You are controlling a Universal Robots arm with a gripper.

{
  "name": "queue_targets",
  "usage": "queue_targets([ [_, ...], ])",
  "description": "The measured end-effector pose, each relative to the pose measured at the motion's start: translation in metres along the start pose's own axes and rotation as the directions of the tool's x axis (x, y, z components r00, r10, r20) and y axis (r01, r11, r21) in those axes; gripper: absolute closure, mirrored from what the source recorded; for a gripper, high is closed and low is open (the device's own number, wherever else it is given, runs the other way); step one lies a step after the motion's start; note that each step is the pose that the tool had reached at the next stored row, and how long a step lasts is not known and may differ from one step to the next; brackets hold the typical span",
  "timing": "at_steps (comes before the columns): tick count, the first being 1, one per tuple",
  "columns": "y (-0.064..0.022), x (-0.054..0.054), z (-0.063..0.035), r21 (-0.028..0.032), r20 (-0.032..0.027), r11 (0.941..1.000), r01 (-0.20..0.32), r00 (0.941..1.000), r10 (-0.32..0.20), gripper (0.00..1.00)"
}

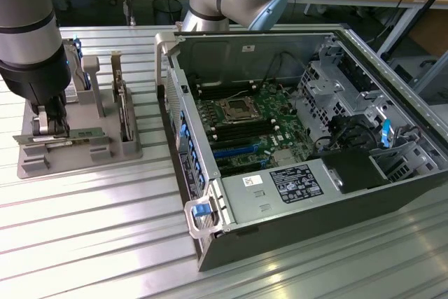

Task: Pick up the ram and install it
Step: 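Pick up the ram and move it above insertion slot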

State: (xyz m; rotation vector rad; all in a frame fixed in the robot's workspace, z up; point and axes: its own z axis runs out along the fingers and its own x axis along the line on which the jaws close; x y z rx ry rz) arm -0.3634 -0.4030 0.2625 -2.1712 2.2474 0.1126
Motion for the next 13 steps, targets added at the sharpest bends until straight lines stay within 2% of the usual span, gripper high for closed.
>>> queue_targets([
  [13, 0.0002, -0.0002, -0.0035, -0.0001, 0.0012, 1.0, 0.0, 1.0, 0.0, 0.87],
])
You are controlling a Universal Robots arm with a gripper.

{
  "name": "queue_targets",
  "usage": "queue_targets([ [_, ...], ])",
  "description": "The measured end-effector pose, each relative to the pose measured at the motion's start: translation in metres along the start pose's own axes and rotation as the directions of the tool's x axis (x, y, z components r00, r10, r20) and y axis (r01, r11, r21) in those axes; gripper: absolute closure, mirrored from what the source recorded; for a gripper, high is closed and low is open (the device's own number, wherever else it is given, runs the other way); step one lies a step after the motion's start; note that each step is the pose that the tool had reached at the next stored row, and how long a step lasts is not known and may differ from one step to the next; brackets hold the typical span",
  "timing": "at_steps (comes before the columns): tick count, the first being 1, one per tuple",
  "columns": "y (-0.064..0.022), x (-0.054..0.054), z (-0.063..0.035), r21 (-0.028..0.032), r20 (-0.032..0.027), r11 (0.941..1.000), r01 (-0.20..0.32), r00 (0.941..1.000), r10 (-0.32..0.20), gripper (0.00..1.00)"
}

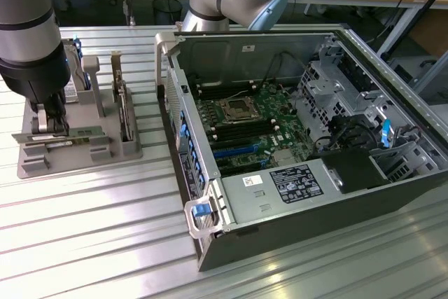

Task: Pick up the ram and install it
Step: 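Pick up the ram and move it above insertion slot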

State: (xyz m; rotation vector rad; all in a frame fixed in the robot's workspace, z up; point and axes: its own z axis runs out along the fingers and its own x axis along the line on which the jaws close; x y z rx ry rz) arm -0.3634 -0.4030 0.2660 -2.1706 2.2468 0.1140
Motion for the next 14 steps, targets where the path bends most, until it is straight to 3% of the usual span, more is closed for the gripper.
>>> queue_targets([
  [14, 0.0002, -0.0003, -0.0049, -0.0001, 0.0022, 1.0, 0.0, 1.0, 0.0, 0.87],
])
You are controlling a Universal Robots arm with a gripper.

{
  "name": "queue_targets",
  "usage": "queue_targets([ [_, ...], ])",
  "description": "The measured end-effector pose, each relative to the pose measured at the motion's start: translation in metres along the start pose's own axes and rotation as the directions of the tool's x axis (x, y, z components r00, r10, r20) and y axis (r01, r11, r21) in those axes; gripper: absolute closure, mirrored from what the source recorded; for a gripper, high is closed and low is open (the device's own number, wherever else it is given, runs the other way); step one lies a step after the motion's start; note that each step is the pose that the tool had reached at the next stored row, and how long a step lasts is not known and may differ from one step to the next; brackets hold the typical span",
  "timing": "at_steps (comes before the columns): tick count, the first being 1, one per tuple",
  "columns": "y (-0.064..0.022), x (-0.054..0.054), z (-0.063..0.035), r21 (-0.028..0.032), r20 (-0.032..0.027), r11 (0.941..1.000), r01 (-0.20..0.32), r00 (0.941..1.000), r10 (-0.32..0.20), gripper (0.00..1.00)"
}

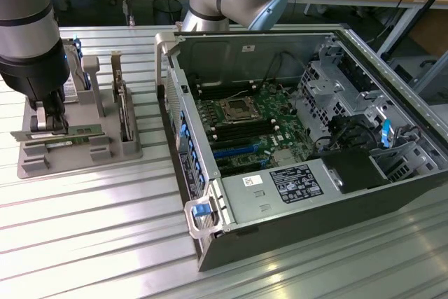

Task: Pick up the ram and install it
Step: 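Pick up the ram and move it above insertion slot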

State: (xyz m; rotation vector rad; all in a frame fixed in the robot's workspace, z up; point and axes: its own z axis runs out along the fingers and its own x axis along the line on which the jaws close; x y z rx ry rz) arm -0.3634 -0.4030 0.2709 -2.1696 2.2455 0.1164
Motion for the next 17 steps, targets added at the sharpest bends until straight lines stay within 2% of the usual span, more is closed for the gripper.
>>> queue_targets([
  [17, 0.0002, -0.0003, -0.0049, -0.0001, 0.0022, 1.0, 0.0, 1.0, 0.0, 0.87],
])
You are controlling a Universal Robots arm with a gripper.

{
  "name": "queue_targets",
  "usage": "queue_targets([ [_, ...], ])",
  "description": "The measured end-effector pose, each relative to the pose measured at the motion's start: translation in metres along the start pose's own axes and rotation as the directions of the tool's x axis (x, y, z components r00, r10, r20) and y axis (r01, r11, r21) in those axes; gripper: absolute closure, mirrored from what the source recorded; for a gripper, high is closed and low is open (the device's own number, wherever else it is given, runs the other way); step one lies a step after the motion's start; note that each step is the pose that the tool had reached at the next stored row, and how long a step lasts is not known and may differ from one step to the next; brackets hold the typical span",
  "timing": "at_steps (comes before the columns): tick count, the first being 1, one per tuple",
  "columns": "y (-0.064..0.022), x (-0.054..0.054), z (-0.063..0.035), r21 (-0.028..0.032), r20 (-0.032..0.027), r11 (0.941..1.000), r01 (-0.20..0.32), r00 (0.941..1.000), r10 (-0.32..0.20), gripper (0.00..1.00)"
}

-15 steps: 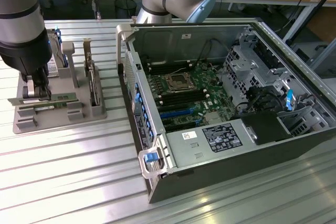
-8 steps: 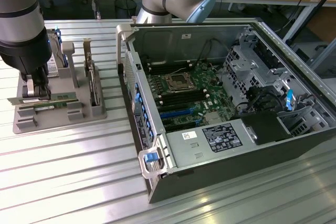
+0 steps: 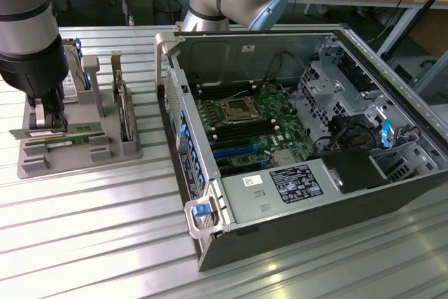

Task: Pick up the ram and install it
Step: 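Pick up the ram and move it above insertion slot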

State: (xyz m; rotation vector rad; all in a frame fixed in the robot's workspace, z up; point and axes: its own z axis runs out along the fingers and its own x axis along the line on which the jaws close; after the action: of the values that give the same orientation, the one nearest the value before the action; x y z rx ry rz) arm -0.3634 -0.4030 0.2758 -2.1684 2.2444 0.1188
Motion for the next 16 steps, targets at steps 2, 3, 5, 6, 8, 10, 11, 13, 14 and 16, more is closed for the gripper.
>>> queue_targets([
  [2, 0.0, 0.0, -0.0004, 0.0, 0.0004, 1.0, 0.0, 1.0, 0.0, 0.87],
  [3, 0.0, 0.0, -0.0005, 0.0, 0.0005, 1.0, 0.0, 1.0, 0.0, 0.87],
  [5, 0.0, 0.0, -0.0007, 0.0, 0.0006, 1.0, 0.0, 1.0, 0.0, 0.87],
  [6, 0.0, 0.0, -0.0007, 0.0, 0.0006, 1.0, 0.0, 1.0, 0.0, 0.87],
  [8, 0.0, 0.0, -0.0011, 0.0, 0.0008, 1.0, 0.0, 1.0, 0.0, 0.87],
  [10, 0.0001, -0.0001, -0.0016, 0.0, 0.0011, 1.0, 0.0, 1.0, 0.0, 0.87],
  [11, 0.0001, -0.0001, -0.0018, 0.0, 0.0011, 1.0, 0.0, 1.0, 0.0, 0.87],
  [13, 0.0001, -0.0001, -0.0022, 0.0, 0.0013, 1.0, 0.0, 1.0, 0.0, 0.87],
  [14, 0.0001, -0.0002, -0.0023, 0.0, 0.0013, 1.0, 0.0, 1.0, 0.0, 0.87],
  [16, 0.0001, -0.0002, -0.0027, -0.0001, 0.0015, 1.0, 0.0, 1.0, 0.0, 0.87],
])
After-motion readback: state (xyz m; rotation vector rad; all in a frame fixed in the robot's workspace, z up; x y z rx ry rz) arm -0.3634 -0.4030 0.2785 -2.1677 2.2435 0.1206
